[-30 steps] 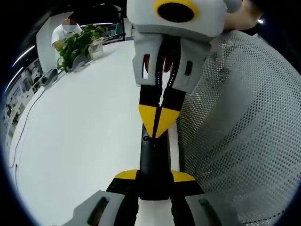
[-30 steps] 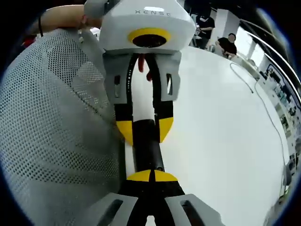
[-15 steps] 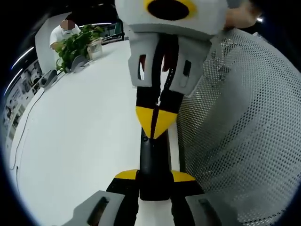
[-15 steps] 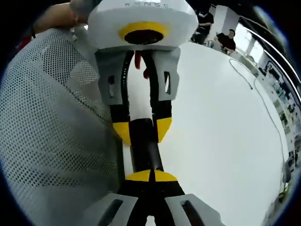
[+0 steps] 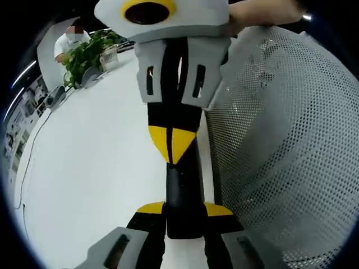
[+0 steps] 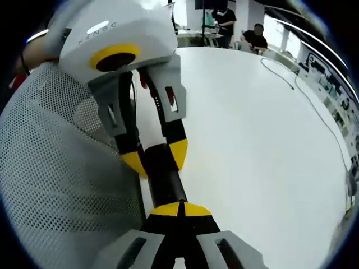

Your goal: Press the specified remote control buttons in sequence, fully releasing each button before pressing the next.

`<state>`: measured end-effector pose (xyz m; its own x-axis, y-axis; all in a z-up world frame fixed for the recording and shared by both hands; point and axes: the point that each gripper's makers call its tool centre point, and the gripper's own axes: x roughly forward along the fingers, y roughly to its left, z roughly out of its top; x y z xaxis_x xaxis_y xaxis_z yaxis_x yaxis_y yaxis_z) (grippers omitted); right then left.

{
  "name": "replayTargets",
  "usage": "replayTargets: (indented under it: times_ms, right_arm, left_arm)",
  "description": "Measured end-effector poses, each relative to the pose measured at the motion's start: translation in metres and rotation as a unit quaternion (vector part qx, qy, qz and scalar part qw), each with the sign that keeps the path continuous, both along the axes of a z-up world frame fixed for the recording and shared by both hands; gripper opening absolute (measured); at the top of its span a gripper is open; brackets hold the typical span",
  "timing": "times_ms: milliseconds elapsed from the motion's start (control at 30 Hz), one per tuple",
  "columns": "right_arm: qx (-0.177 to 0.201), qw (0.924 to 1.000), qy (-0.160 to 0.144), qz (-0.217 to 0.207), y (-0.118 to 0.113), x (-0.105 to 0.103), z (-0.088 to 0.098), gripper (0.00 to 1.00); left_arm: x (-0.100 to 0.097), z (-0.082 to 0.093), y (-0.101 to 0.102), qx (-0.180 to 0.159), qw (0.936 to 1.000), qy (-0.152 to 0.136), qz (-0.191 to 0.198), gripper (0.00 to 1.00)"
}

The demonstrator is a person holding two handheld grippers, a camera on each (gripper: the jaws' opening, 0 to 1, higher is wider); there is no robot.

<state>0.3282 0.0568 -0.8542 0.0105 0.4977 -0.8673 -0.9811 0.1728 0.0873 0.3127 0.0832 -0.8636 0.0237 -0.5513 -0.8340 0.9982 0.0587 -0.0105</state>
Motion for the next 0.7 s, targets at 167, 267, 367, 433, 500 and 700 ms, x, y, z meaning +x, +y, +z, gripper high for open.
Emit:
replayTargets:
  times_ms: [167,267,367,433,500,700]
  right_arm:
    - [-0.019,0.9996,0.019,0.001,0.0006,0.0006,-0.0008,0.00]
    - [-0.029,0.9991,0.030,0.004,0.0009,0.0007,-0.0014,0.00]
    - [-0.038,0.9980,0.050,-0.002,0.0006,0.0012,-0.0020,0.00]
    - [-0.043,0.9973,0.060,-0.008,0.0005,0.0013,-0.0021,0.00]
    - [-0.048,0.9966,0.066,-0.010,0.0008,0.0016,-0.0025,0.00]
    - [-0.060,0.9947,0.077,-0.031,-0.0001,0.0017,-0.0033,0.00]
  left_arm:
    - [0.0001,-0.0002,0.0001,0.006,1.0000,-0.001,-0.004,0.25]
    - [0.0002,-0.0003,0.0001,0.008,1.0000,-0.002,-0.005,0.25]
    - [-0.0001,-0.0005,0.0001,0.009,0.9999,-0.002,-0.006,0.25]
    - [-0.0001,-0.0006,0.0001,0.009,0.9999,-0.001,-0.006,0.25]
    - [-0.0002,-0.0007,-0.0002,0.009,0.9999,-0.001,-0.005,0.25]
    - [-0.0001,-0.0008,-0.0003,0.005,1.0000,0.001,-0.003,0.25]
